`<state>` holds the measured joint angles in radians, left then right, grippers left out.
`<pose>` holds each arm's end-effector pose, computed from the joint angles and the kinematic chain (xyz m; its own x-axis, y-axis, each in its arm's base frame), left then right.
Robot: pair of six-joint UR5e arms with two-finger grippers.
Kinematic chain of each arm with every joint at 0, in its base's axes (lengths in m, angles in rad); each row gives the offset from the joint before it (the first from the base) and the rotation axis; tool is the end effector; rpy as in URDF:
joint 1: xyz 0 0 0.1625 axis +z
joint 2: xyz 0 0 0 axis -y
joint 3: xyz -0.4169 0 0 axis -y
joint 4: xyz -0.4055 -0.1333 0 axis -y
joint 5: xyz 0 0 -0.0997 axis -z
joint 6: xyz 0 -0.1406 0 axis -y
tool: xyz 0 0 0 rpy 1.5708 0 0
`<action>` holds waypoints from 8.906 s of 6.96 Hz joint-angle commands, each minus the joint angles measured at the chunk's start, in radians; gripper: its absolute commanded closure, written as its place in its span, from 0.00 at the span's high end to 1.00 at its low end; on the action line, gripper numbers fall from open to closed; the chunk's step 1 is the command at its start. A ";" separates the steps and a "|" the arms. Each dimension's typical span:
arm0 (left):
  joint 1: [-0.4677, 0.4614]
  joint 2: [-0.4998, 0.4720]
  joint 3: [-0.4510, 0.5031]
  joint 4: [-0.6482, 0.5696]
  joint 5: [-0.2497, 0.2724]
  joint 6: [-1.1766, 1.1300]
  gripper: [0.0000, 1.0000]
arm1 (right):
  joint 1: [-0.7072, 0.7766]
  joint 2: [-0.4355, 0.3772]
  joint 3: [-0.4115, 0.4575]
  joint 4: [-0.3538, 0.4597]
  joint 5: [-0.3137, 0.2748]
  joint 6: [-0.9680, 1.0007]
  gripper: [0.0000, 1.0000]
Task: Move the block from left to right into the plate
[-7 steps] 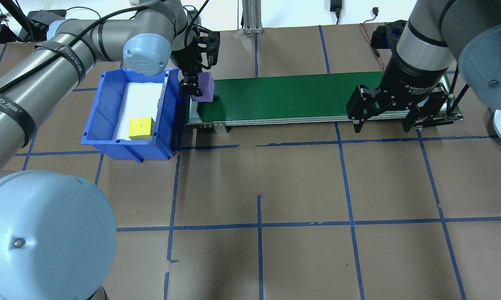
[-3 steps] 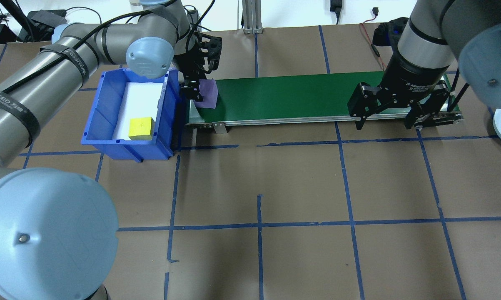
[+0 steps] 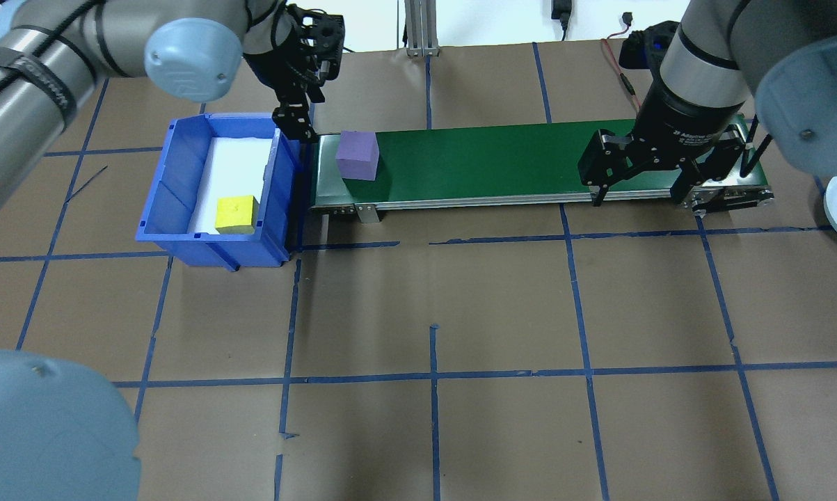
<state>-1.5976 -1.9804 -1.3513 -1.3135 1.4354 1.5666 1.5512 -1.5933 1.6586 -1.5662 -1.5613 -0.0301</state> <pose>-0.1703 -0.6687 0.3360 0.0226 0.9975 -0.0666 0.9904 -0.0314 -0.1350 0.1251 -0.4874 0.4056 -0.9999 -0.0098 -0.0116 -0.0105 0.9975 0.0695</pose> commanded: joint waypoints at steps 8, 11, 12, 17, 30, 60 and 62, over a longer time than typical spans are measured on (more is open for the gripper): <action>0.286 0.034 -0.267 0.092 -0.059 -0.523 0.92 | -0.026 0.430 -0.209 -0.357 0.058 -0.088 1.00; 0.288 0.025 -0.322 0.125 -0.058 -0.902 0.93 | -0.026 0.470 -0.207 -0.394 0.072 -0.091 1.00; 0.288 0.015 -0.318 0.125 -0.058 -1.018 0.93 | -0.026 0.473 -0.209 -0.406 0.072 -0.105 1.00; 0.286 -0.041 -0.312 0.125 -0.056 -1.322 0.93 | -0.026 0.473 -0.180 -0.406 0.155 -0.091 1.00; 0.283 -0.040 -0.362 0.105 -0.096 -1.307 0.94 | -0.026 0.520 -0.198 -0.433 0.207 0.052 1.00; -0.088 0.308 -0.095 -0.203 0.031 -1.614 1.00 | -0.795 0.515 -0.020 -0.732 -0.036 -1.195 1.00; -0.056 0.388 -0.117 -0.388 0.033 -1.622 1.00 | -0.778 0.451 -0.019 -0.680 0.033 -1.107 1.00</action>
<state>-1.6705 -1.6371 -1.4528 -1.5972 1.4675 -0.0502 0.7614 -1.1026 1.6388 -2.2777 -1.5759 -1.1936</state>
